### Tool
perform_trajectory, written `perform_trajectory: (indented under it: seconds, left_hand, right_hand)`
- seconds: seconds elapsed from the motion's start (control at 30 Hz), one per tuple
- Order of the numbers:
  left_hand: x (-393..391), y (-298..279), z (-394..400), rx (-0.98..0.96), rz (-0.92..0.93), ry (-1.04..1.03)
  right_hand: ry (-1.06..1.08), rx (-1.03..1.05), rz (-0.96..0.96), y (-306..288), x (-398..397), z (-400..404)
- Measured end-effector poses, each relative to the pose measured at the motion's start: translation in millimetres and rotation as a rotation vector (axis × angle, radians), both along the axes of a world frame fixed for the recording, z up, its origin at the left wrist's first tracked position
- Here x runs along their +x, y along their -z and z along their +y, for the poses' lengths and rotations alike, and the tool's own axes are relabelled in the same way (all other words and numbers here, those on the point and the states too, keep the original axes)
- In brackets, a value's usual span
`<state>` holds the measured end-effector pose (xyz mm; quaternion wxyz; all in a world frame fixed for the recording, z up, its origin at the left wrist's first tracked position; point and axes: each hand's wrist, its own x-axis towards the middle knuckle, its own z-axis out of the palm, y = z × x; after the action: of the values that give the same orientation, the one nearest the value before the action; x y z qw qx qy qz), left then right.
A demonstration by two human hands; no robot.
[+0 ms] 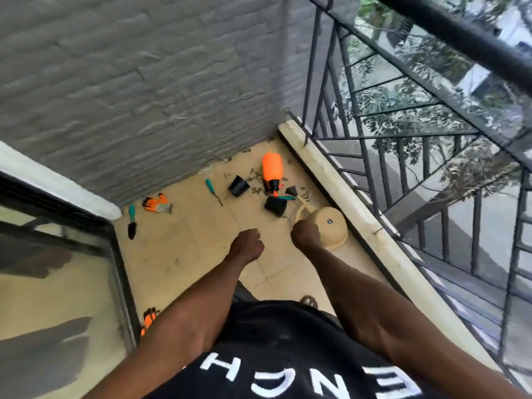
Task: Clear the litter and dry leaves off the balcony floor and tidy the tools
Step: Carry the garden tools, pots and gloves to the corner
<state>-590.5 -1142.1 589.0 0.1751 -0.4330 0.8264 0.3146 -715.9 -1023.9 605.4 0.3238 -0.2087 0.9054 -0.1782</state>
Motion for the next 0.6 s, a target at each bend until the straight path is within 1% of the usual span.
perform_trajectory:
  seconds: [0.07,0.13,0.3,0.4,0.5,0.6]
  left_hand:
    - [-9,4,-26,-0.011,-0.01,-0.026]
    - [-14,7,-53,-0.008,-0.037,-0.044]
    - [-24,25,-148,0.018,-0.106,-0.021]
    - [-36,32,-213,0.039,-0.139,0.023]
    - [-49,30,-265,0.055,-0.177,0.084]
    - [-67,35,-308,0.048,-0.236,0.162]
  right_hand:
    - [-0.045,0.023,-0.016,2,-7,-26]
    - [-0.034,0.034,-0.072,6,-13,-50]
    - [0.081,0.047,-0.1,29,-32,-129]
    - [0.144,0.073,-0.095,29,-32,-188]
    - [0.214,0.021,-0.163,19,-31,-240]
    - [0.263,-0.008,-0.186,23,-41,-279]
